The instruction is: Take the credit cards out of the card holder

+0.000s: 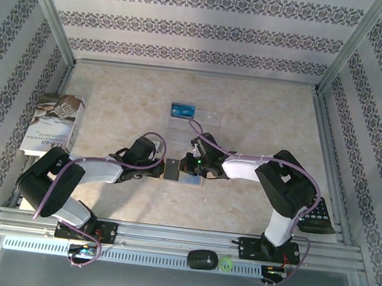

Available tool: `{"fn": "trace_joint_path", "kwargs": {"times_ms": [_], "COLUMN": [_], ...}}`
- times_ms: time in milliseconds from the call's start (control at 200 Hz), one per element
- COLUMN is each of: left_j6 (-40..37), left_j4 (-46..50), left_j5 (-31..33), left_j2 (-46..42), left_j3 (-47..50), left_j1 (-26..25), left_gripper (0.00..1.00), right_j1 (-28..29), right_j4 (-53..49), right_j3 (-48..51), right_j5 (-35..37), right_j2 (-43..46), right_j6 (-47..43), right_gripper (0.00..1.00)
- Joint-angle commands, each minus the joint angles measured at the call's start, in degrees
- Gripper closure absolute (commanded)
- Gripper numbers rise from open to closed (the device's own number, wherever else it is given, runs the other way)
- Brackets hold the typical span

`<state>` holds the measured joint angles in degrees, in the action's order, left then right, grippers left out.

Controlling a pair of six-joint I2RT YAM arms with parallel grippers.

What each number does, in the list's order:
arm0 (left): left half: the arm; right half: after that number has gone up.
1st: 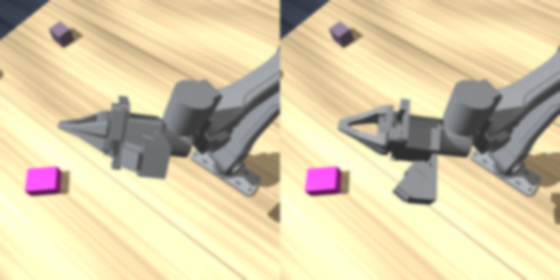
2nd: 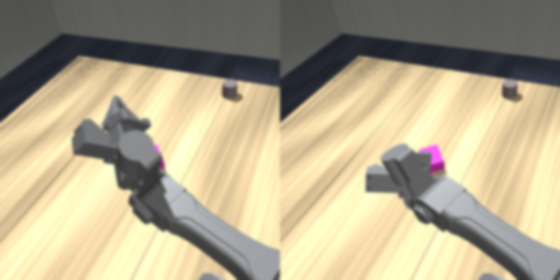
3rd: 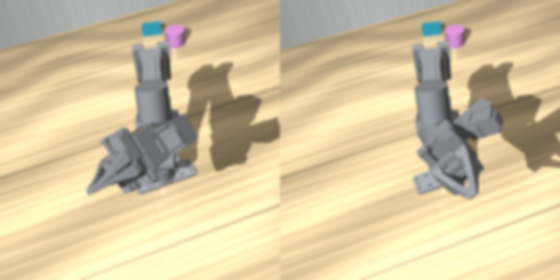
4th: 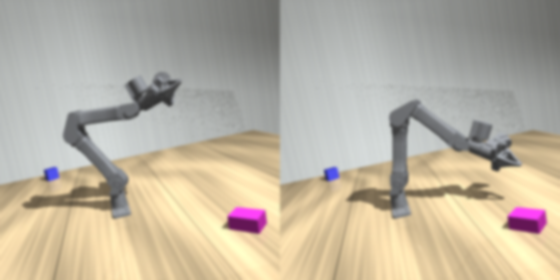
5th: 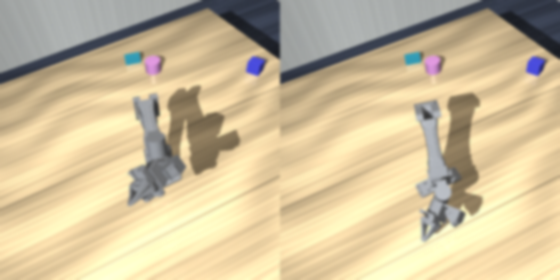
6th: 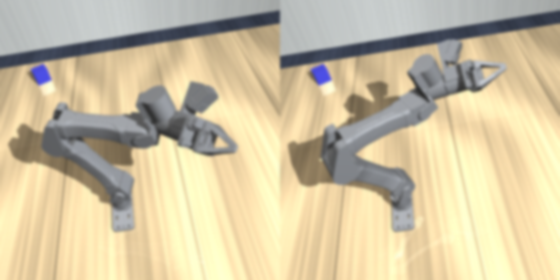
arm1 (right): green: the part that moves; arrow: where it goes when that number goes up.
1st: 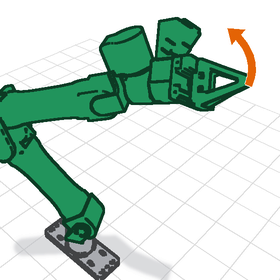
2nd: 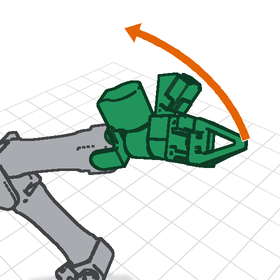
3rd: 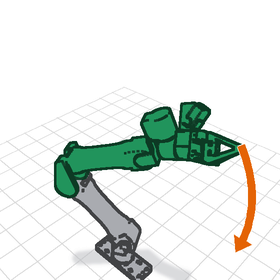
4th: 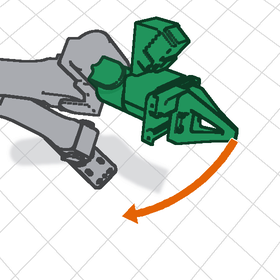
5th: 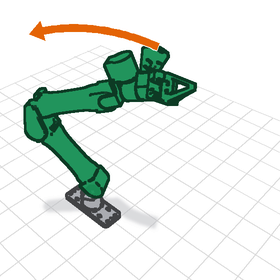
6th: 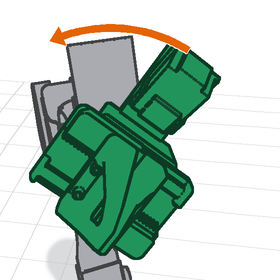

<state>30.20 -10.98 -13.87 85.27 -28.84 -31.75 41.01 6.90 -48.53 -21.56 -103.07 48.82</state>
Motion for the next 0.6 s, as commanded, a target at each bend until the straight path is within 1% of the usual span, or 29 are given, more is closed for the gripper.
{"fn": "trace_joint_path", "kwargs": {"times_ms": [0,55,205,275,330,405,480,595], "left_j6": [0.39,0.39,0.55,0.74,0.79,0.80,0.41,0.21], "left_j4": [2.24,2.27,1.97,1.93,2.22,2.99,5.10,6.26], "left_j5": [-0.20,-0.26,-0.34,-0.48,-0.48,-0.13,0.42,0.43], "left_j2": [2.18,2.12,1.83,1.15,-0.20,-3.25,-7.12,-11.18], "left_j3": [2.71,2.92,3.39,3.48,3.47,3.57,3.15,2.36], "left_j1": [0.33,0.45,0.57,0.68,0.64,0.69,0.66,0.56], "left_gripper": [0.98,0.98,0.98,0.97,0.94,0.90,0.88,0.88], "right_j1": [0.12,0.12,-0.12,-0.01,0.16,0.70,0.95,1.44], "right_j4": [-6.57,-8.86,-11.36,-11.22,-9.12,-9.36,-9.52,-8.90], "right_j3": [1.91,2.17,3.05,3.01,3.03,2.04,1.11,0.04], "right_j5": [7.79,10.13,12.78,12.43,10.47,10.20,8.95,6.45], "right_j2": [2.34,3.20,5.33,6.39,7.42,8.84,9.87,9.87], "right_j6": [-3.01,-4.06,-4.77,-5.39,-6.38,-7.82,-9.45,-10.36], "right_gripper": [1.00,1.00,1.00,1.00,1.00,0.92,0.85,0.82]}}
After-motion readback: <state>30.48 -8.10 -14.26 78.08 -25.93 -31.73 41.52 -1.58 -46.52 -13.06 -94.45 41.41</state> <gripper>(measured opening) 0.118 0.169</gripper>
